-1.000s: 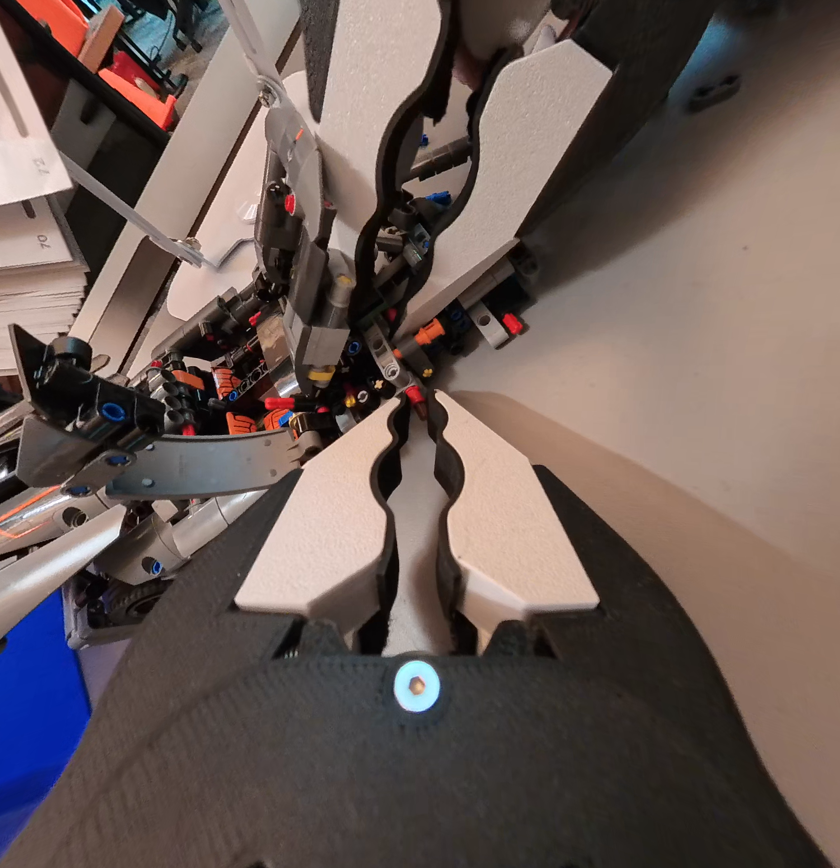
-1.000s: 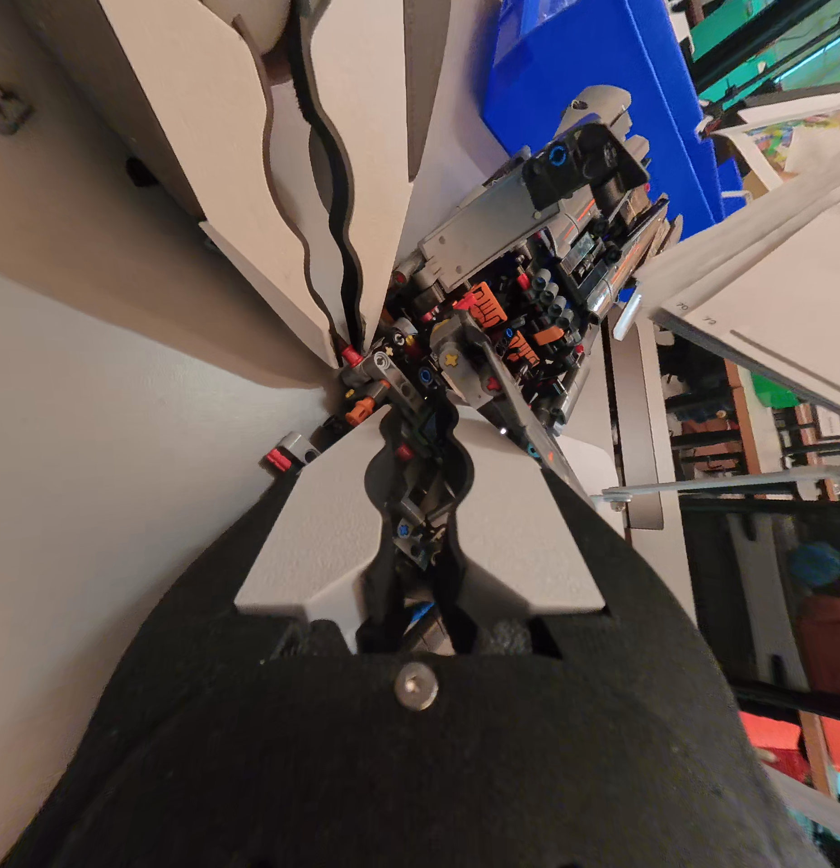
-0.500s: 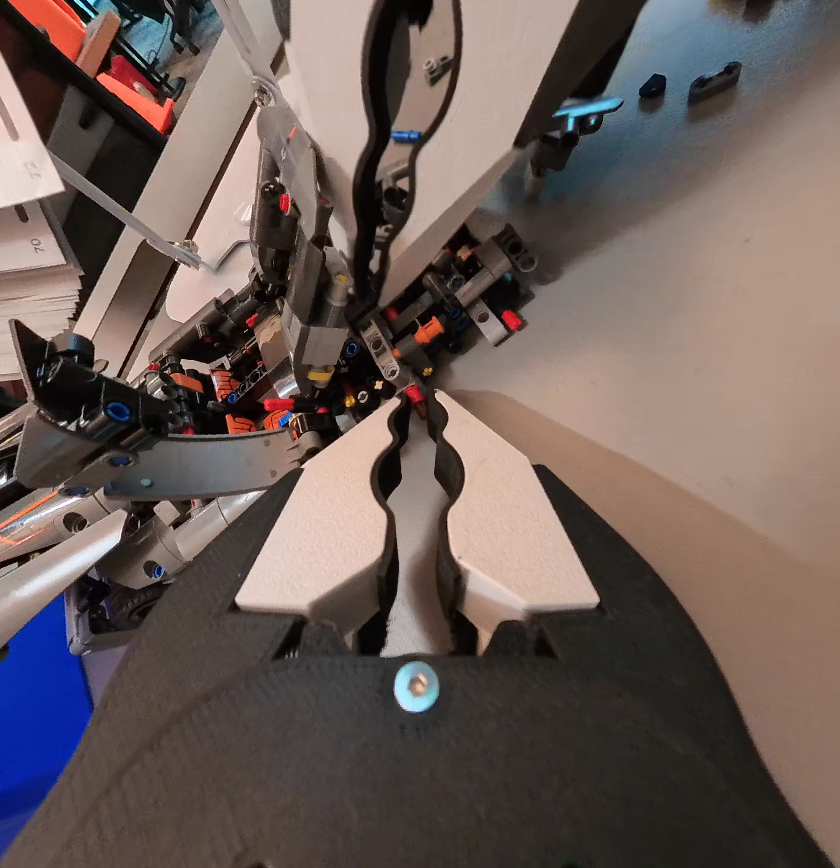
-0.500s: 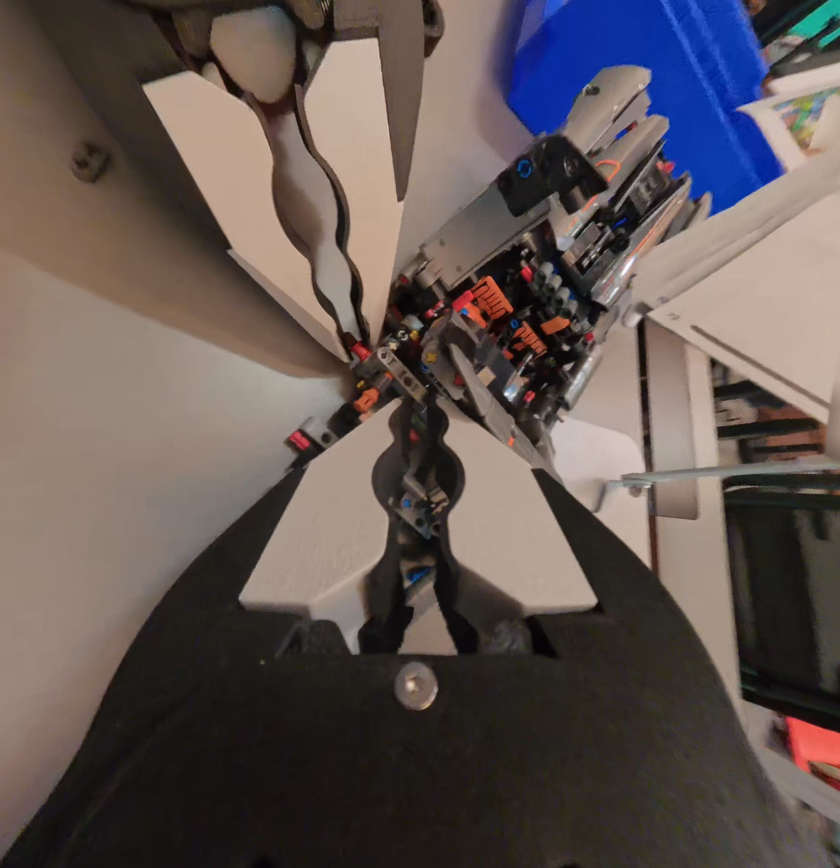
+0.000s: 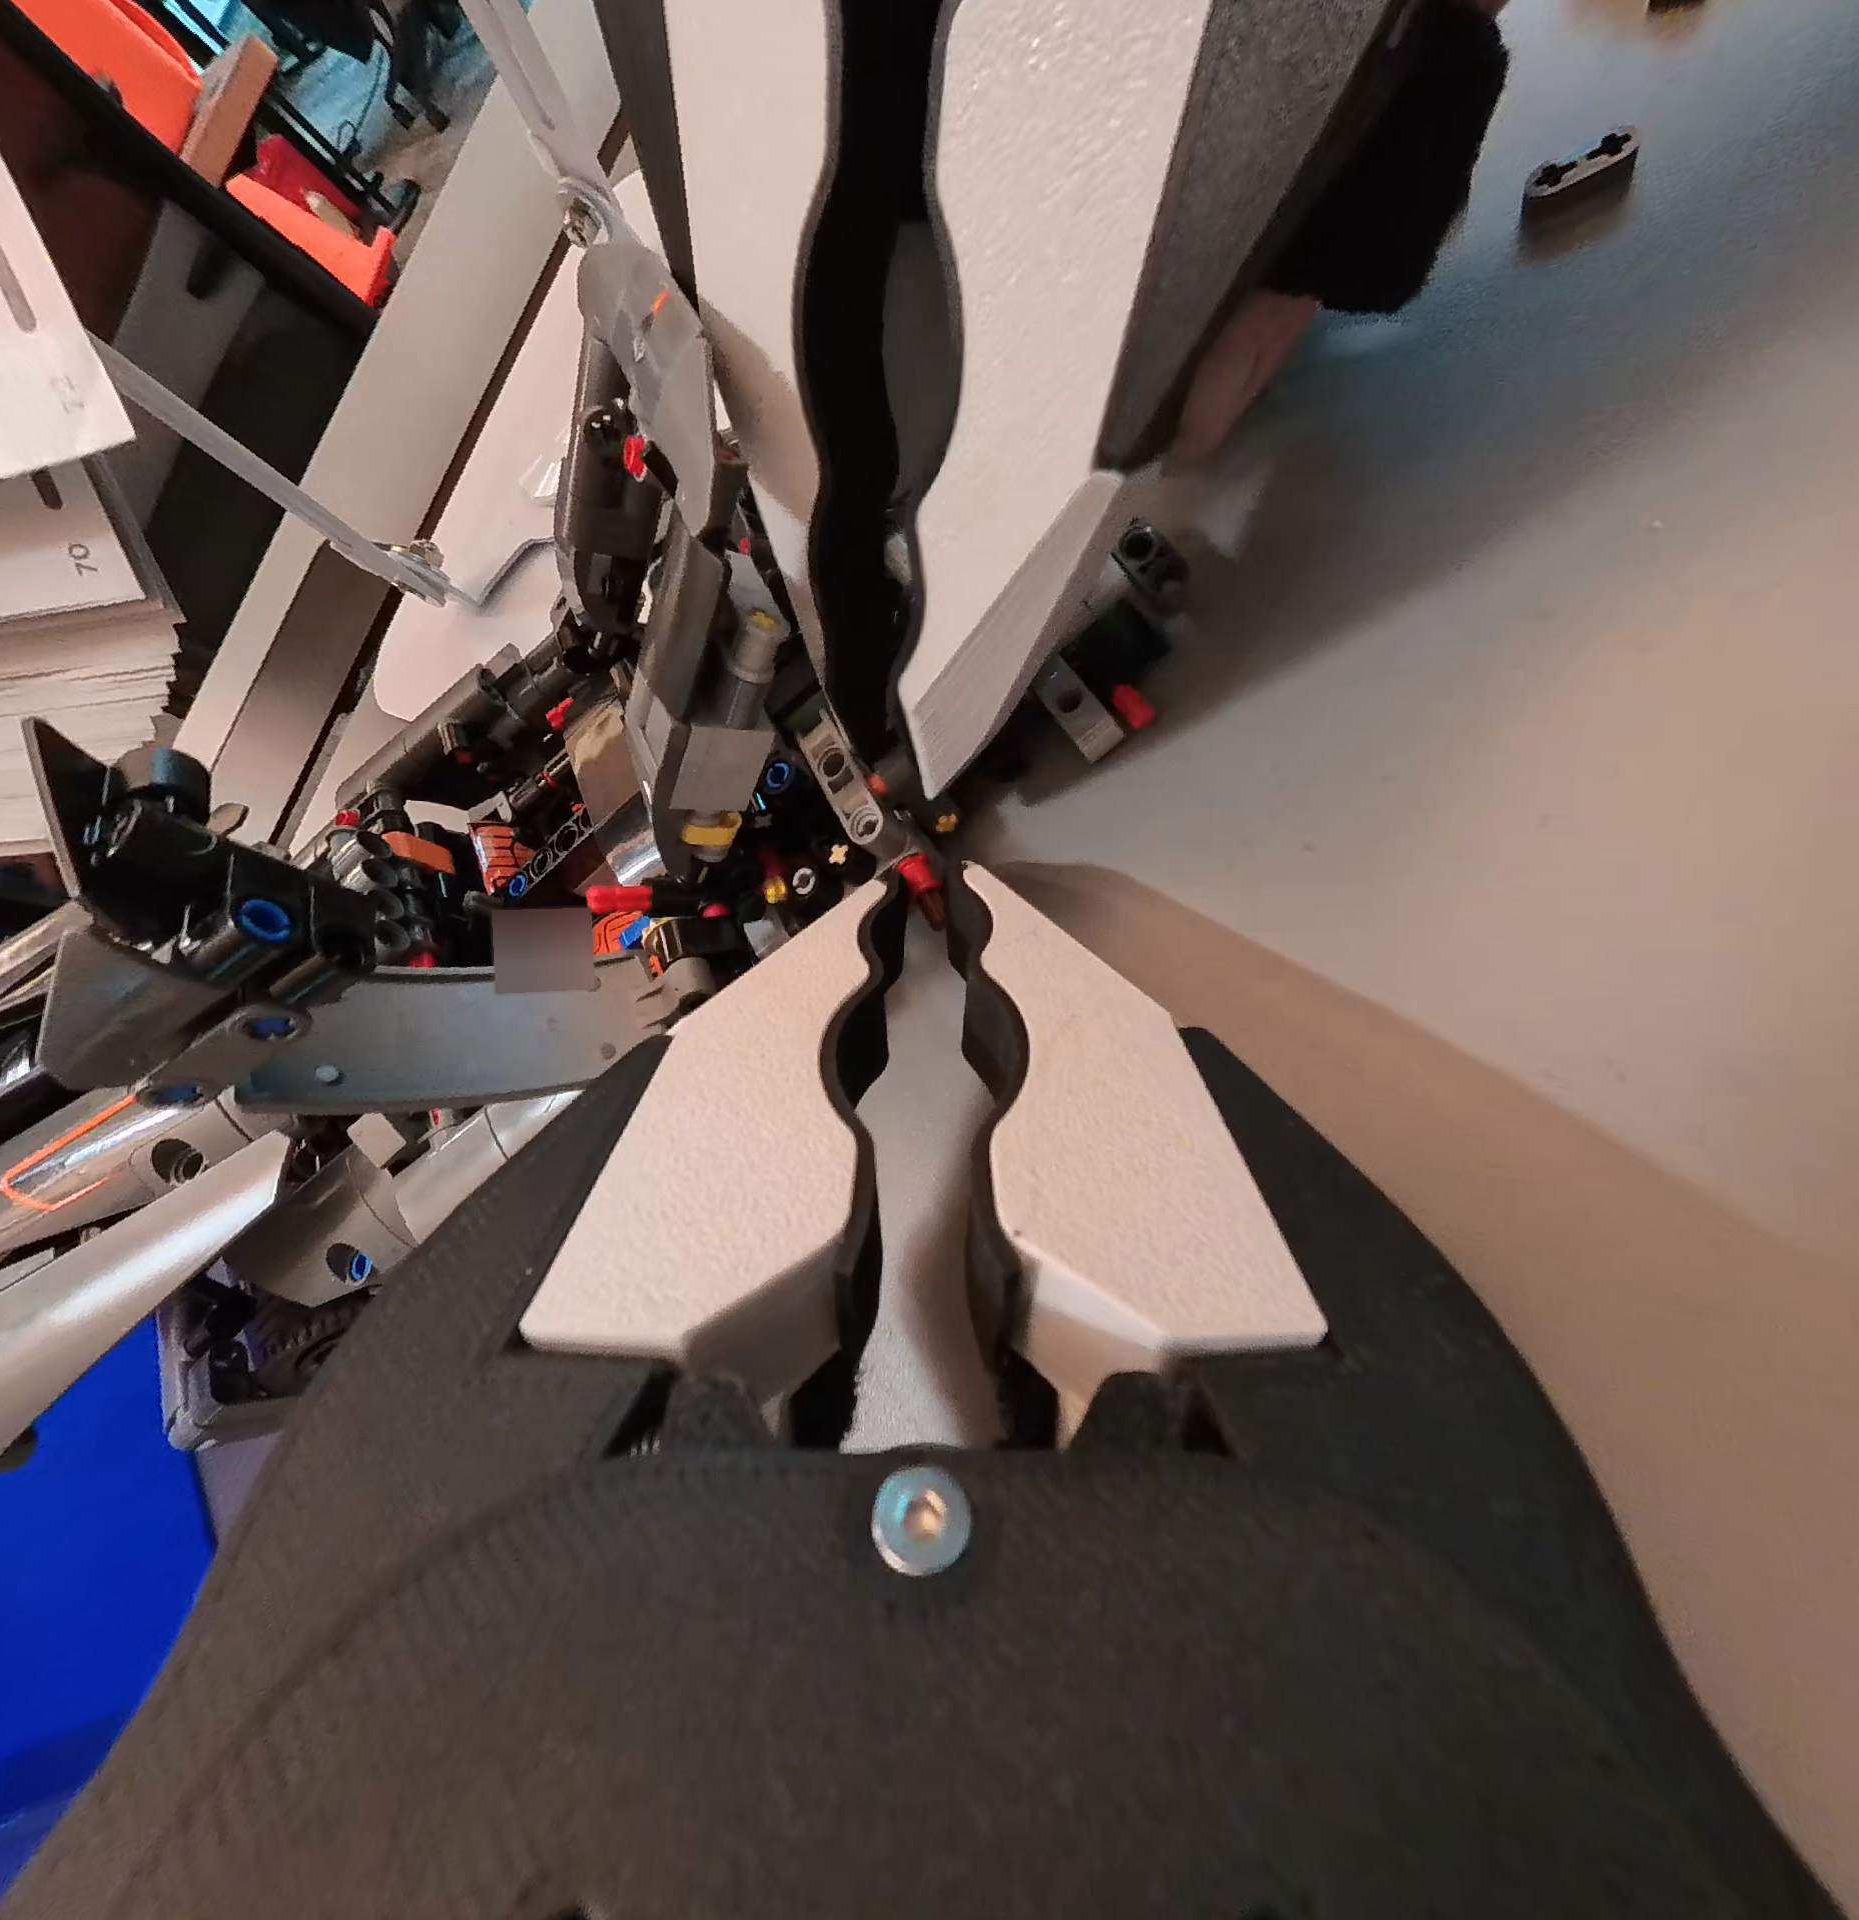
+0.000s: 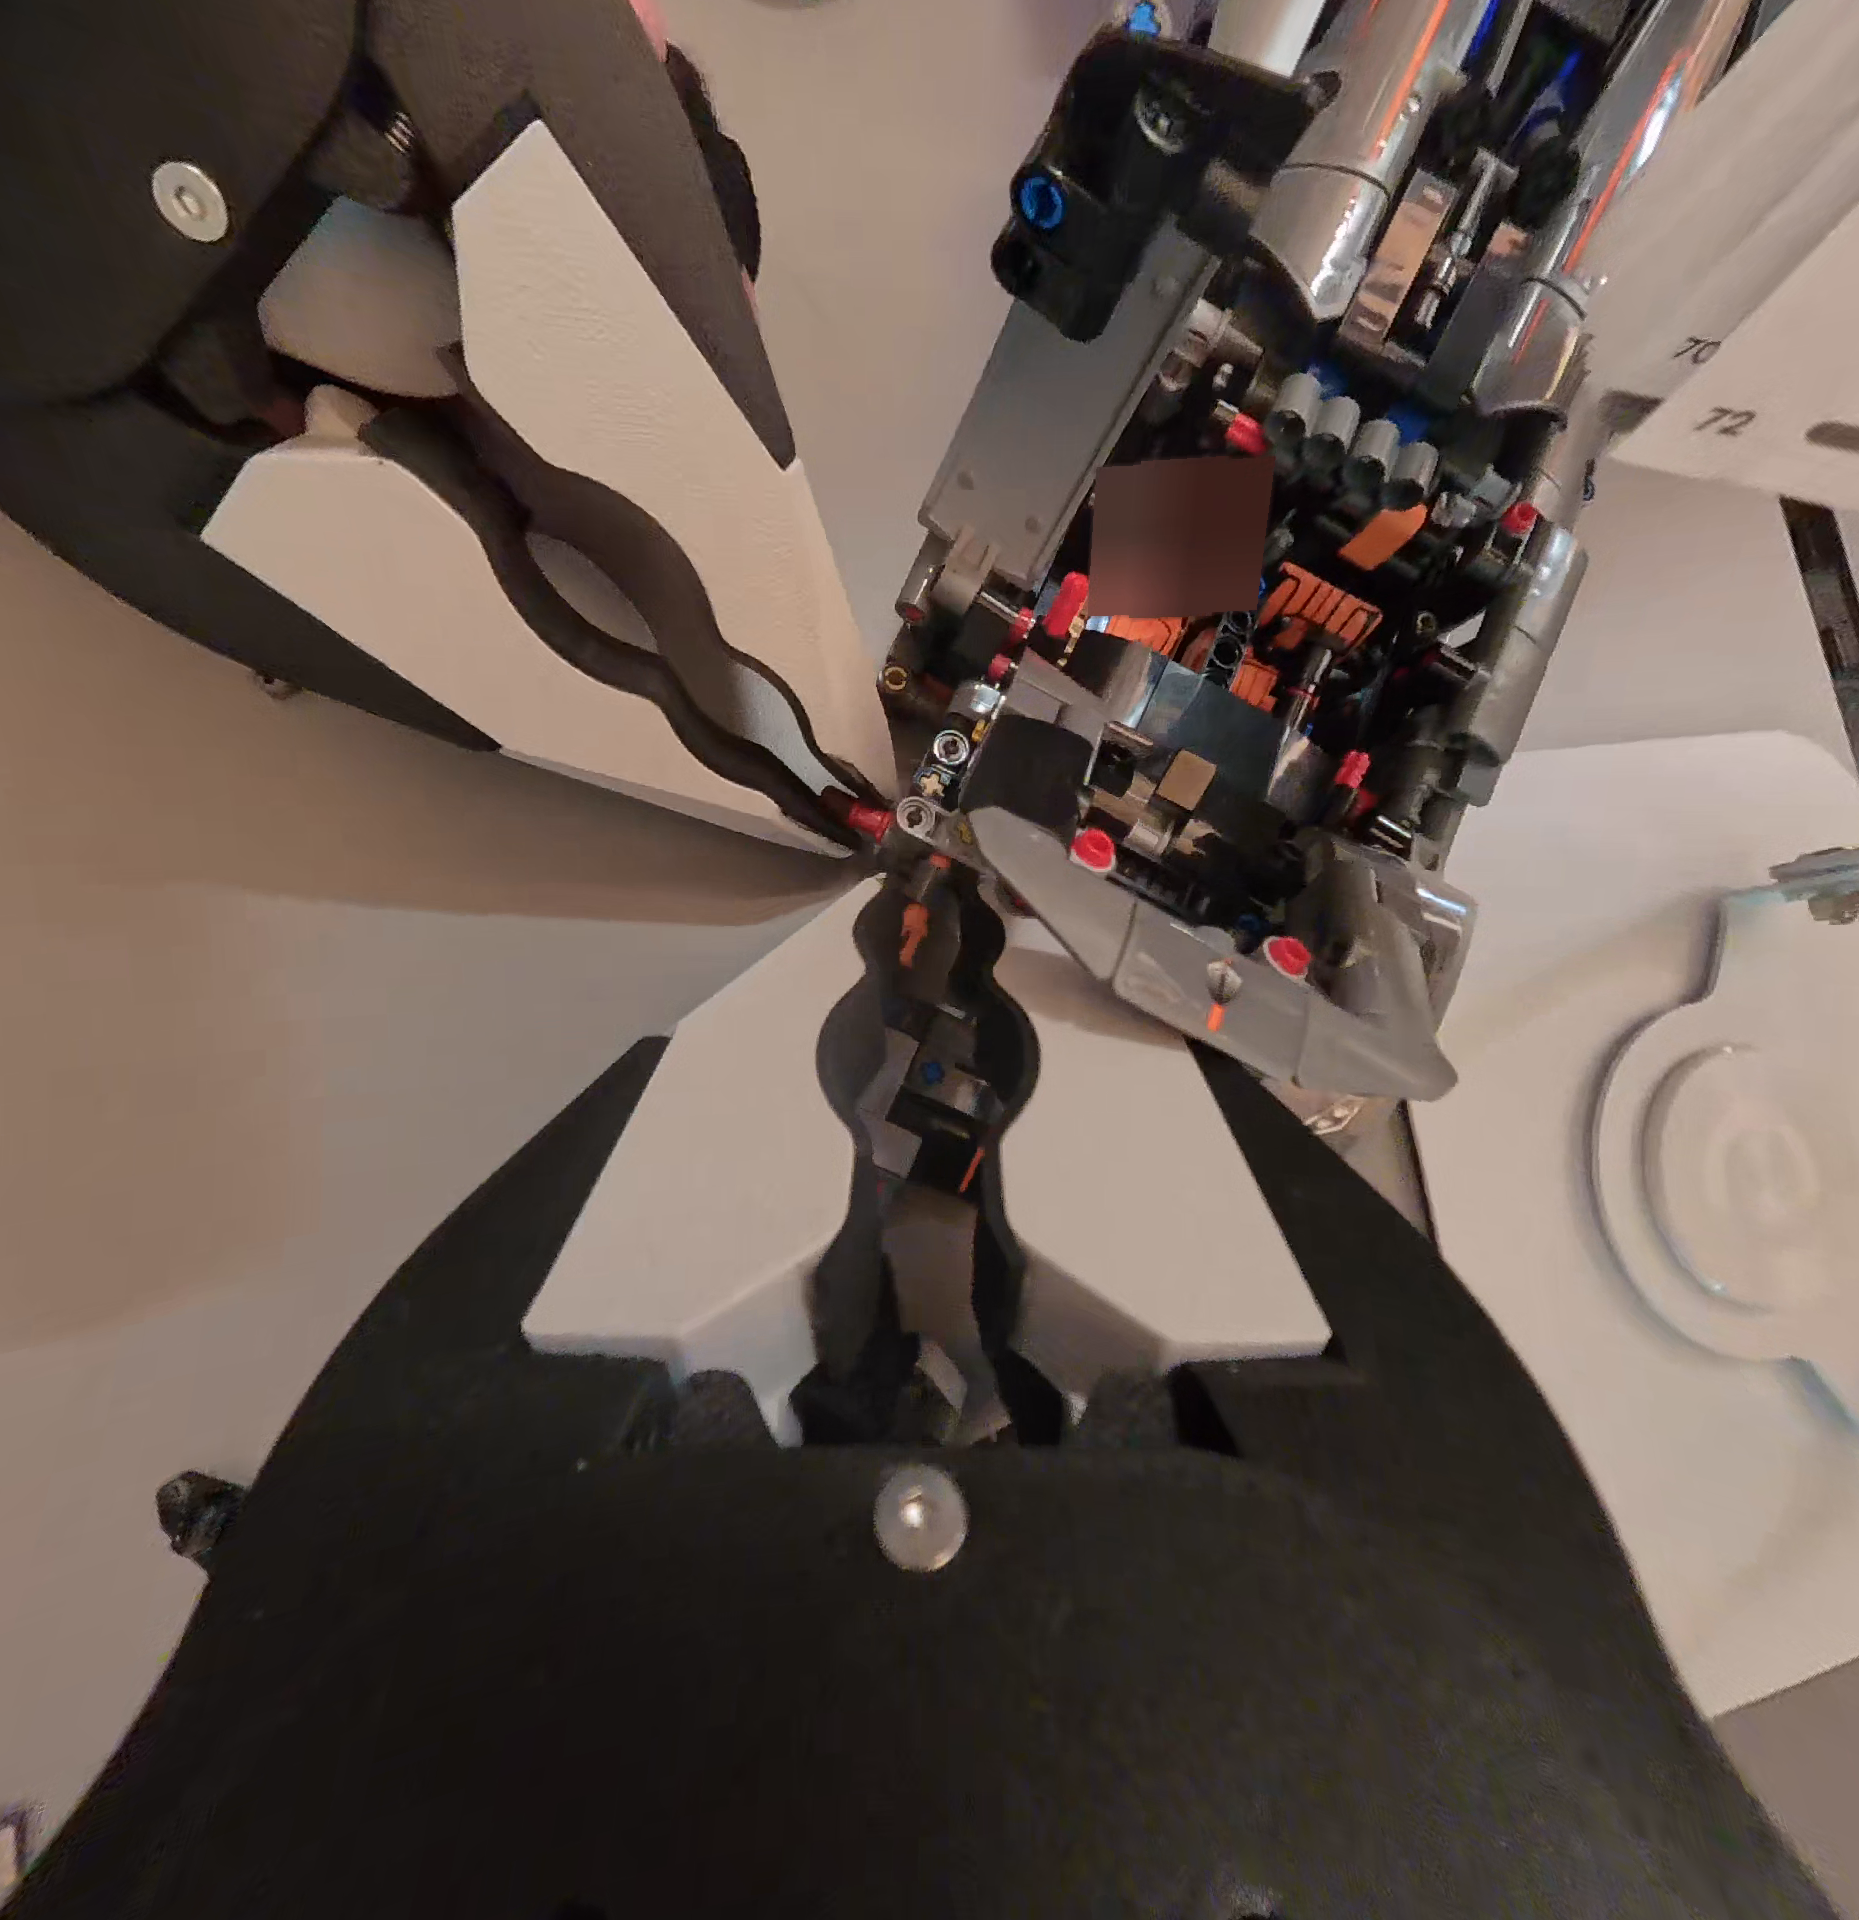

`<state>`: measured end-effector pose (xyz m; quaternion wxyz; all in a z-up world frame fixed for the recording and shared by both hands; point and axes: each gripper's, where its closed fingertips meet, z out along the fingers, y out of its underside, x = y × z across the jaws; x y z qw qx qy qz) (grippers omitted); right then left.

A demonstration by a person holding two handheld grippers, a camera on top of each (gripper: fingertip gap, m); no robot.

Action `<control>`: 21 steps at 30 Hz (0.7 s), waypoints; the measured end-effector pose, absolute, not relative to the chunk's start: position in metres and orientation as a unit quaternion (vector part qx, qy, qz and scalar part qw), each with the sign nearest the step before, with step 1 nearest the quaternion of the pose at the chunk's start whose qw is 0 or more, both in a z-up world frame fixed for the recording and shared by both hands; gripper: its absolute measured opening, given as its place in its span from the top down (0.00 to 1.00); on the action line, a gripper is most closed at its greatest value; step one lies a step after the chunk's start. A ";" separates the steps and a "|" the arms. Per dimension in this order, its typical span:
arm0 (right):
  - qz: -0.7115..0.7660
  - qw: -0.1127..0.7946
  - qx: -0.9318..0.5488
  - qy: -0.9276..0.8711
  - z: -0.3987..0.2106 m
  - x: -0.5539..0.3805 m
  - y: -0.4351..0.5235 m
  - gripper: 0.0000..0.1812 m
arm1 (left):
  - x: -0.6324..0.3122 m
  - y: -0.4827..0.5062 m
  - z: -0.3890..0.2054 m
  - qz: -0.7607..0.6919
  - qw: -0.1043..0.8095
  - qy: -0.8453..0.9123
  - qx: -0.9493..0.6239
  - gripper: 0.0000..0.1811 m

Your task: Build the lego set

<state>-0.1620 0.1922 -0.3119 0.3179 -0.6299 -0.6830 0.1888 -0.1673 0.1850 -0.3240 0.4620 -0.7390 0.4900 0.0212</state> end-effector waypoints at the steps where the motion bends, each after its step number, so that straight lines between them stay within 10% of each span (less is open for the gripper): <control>1: 0.183 0.315 -0.635 -0.681 -0.312 -0.162 0.192 0.96 | -0.167 0.185 -0.324 0.021 0.462 0.490 -0.739 0.98; 21: 0.160 0.301 -0.654 -0.675 -0.317 -0.158 0.190 0.98 | -0.168 0.186 -0.326 0.030 0.458 0.486 -0.744 0.98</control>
